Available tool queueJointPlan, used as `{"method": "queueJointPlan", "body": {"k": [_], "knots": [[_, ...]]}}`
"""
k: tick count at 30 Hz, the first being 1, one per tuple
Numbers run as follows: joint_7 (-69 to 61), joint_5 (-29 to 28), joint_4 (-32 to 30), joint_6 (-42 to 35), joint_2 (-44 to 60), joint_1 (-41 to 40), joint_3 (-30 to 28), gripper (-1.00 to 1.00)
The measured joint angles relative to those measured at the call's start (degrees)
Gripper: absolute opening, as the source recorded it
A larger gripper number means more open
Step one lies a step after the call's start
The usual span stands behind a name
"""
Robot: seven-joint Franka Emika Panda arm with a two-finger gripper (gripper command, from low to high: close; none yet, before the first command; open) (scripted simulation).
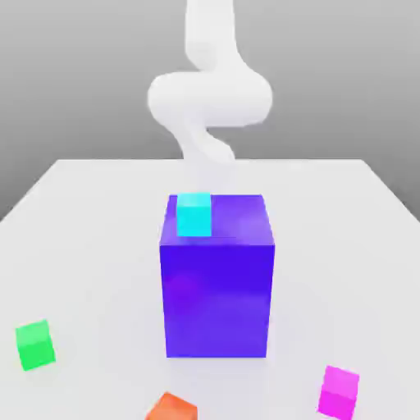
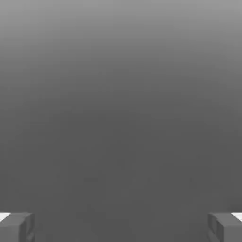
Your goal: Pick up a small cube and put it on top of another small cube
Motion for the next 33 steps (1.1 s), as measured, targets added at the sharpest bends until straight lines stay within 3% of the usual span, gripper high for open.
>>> {"method": "queueJointPlan", "body": {"k": [9, 18, 32, 33], "knots": [[-16.61, 4.18, -1.45, 6.54, 19.12, 9.54, -2.82, 0.0], [-31.84, 6.78, -2.89, 12.99, 37.78, 15.52, -1.53, 0.0], [-41.71, -0.45, -2.97, 27.21, 66.17, 19.23, 0.67, 0.0], [-41.76, -0.41, -2.71, 28.27, 67.53, 19.2, 0.71, -1.0]]}}
